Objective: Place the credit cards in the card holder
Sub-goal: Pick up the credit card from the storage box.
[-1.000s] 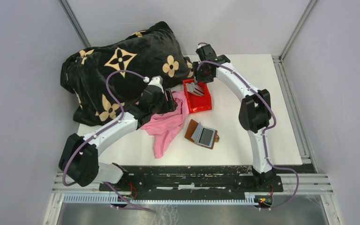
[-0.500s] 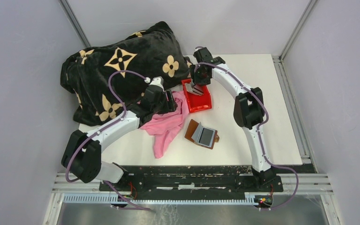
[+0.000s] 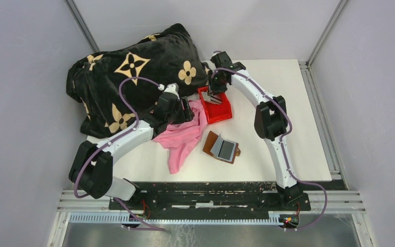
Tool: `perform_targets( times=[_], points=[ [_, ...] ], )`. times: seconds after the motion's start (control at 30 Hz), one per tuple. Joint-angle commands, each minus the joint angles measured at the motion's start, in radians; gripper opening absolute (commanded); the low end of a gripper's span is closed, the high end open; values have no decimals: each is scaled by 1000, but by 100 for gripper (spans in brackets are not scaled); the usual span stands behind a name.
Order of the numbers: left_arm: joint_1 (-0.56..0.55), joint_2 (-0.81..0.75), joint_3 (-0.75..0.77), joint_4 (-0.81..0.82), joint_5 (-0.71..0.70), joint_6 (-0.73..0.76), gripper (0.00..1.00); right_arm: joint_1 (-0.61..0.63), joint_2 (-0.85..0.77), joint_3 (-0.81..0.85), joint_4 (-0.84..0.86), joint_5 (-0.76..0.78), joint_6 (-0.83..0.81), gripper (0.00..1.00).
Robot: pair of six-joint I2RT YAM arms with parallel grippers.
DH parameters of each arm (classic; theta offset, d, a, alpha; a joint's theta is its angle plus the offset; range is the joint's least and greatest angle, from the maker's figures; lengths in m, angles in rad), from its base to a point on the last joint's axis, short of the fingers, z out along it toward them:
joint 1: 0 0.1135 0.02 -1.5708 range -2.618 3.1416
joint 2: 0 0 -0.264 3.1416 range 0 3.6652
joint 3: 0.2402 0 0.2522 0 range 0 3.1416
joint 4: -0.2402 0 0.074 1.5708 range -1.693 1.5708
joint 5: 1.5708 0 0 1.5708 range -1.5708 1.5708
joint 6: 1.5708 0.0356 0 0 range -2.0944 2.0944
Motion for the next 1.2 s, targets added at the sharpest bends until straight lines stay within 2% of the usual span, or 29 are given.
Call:
perform_targets(
  times=[0.0,0.27,0.4,1.17],
  points=[
    [9,-2,34,56,22,33,68,1,-6,-6,20,-63,32,34],
    [13,-2,31,64,34,33,68,2,-50,0,16,-76,48,22],
    [15,-3,29,69,40,33,68,6,-75,8,4,-70,49,20],
    [17,-2,2,102,66,13,66,19,-119,-19,-14,-78,61,19]
  ],
)
